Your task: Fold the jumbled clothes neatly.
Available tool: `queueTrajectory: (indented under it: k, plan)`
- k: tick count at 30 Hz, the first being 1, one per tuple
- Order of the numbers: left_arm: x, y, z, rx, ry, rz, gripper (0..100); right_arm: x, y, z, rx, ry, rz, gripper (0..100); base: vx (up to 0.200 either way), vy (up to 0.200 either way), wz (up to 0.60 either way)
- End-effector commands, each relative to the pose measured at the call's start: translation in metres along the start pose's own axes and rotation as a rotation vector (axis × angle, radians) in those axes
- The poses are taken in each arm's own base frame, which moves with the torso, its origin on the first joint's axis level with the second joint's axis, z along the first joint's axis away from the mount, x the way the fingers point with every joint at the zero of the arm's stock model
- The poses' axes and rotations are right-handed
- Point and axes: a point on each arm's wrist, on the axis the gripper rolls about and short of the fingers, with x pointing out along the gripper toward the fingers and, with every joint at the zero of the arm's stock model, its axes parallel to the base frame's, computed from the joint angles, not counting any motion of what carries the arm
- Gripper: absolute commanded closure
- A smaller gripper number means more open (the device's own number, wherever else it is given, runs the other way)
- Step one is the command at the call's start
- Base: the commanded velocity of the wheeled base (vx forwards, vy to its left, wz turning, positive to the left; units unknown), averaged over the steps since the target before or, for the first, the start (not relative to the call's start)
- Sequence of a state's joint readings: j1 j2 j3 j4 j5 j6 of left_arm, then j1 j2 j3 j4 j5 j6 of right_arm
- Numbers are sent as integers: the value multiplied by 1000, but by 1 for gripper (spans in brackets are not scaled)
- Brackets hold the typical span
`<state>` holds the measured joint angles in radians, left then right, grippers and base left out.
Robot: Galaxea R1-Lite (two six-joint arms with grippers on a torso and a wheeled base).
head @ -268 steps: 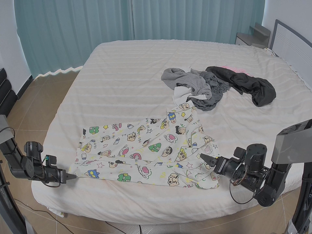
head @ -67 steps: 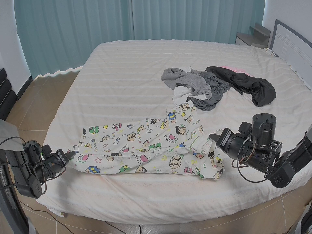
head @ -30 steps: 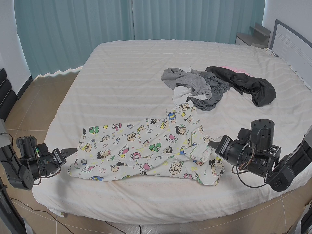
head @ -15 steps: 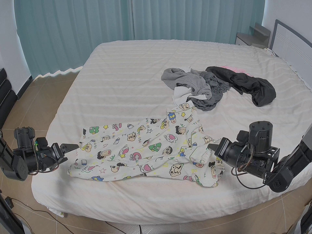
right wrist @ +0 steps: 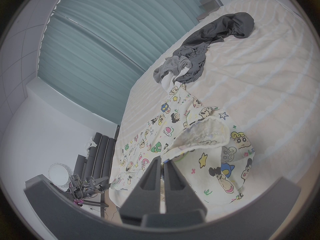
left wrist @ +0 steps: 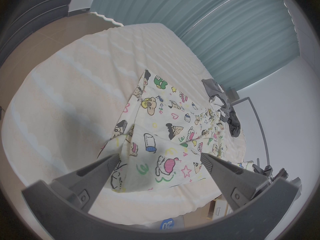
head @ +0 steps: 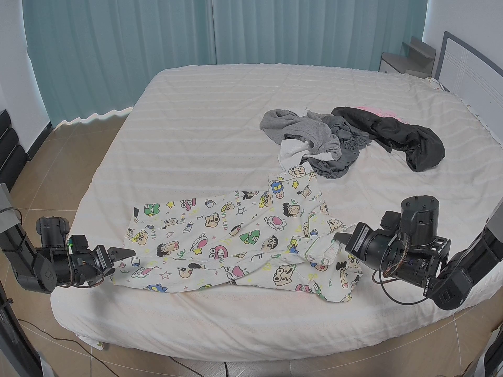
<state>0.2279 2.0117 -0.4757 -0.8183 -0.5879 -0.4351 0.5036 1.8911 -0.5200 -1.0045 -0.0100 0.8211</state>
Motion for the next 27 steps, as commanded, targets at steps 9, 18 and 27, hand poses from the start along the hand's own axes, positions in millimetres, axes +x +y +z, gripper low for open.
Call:
queueTrajectory:
  k: [9,18,27]
  plan:
    - [4,5,-3,-12,14,12,0,2,-2,-1,1,10,-1,100,0,0,0]
    - [-26,-13,14,77,-110,12,0,2,-2,-2,1,10,-3,100,0,0,0]
    - [-29,-17,3,76,-78,8,0,3,-3,-3,0,13,-7,100,0,0,0]
